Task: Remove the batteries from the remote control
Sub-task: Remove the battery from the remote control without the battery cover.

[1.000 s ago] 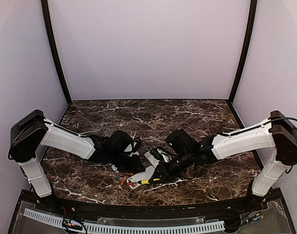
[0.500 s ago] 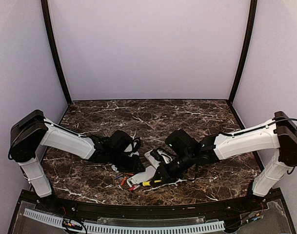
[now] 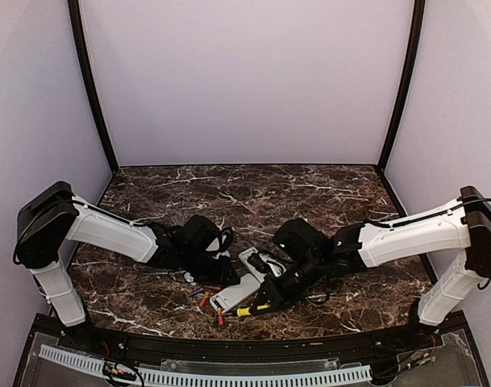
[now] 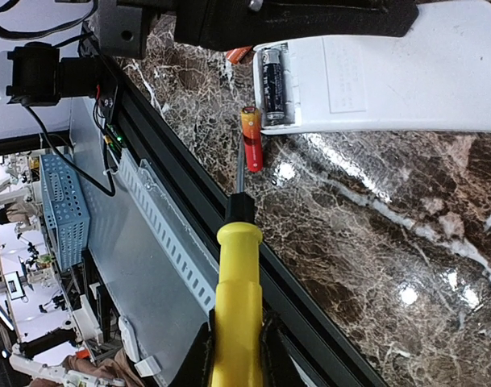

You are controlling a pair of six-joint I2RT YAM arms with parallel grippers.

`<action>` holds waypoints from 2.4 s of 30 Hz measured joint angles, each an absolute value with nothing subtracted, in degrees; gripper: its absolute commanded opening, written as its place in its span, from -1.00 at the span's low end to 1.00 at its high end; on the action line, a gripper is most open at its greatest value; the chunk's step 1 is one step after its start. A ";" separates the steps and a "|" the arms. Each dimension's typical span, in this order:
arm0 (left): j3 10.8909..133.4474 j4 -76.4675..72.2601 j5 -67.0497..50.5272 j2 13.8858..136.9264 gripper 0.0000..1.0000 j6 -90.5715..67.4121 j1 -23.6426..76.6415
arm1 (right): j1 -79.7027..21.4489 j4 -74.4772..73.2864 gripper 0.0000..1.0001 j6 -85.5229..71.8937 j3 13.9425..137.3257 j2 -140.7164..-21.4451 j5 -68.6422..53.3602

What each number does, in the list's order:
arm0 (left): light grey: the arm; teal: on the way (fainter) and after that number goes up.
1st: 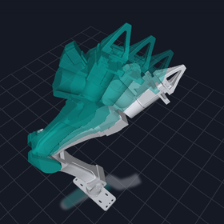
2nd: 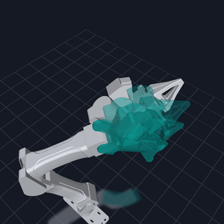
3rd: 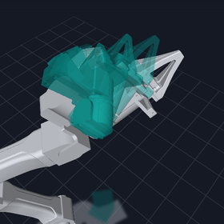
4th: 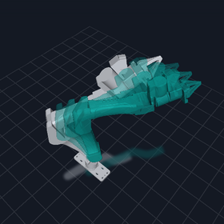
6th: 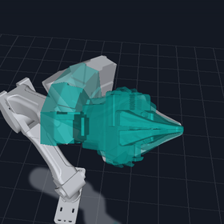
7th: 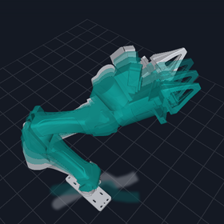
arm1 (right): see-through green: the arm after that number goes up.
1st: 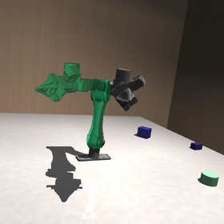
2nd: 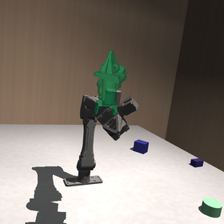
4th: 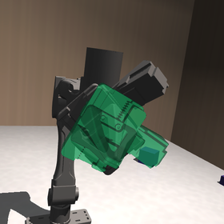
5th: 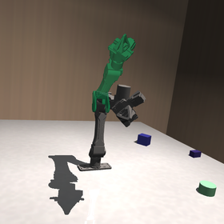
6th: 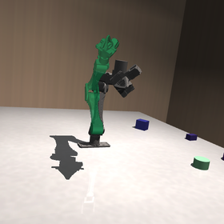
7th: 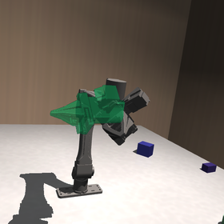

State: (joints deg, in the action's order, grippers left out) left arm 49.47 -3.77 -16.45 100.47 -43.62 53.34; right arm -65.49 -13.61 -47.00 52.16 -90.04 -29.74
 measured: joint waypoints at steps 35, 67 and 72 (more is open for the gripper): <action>35.55 6.22 -10.81 72.66 -0.51 -53.49 55.00 | -62.13 -22.44 -1.00 -39.11 57.06 -85.62 -23.55; 33.76 1.02 -17.19 82.81 -0.71 -59.31 56.82 | -62.13 -22.26 -1.00 -35.64 60.12 -95.64 -27.40; 33.69 0.38 -17.21 84.18 -0.74 -59.24 56.82 | -62.13 -21.63 -1.00 -35.70 60.07 -95.68 -27.62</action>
State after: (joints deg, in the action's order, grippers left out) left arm 33.69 0.38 -17.21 84.18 -59.24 56.82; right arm -62.13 -21.63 -35.70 60.07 -95.68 -27.62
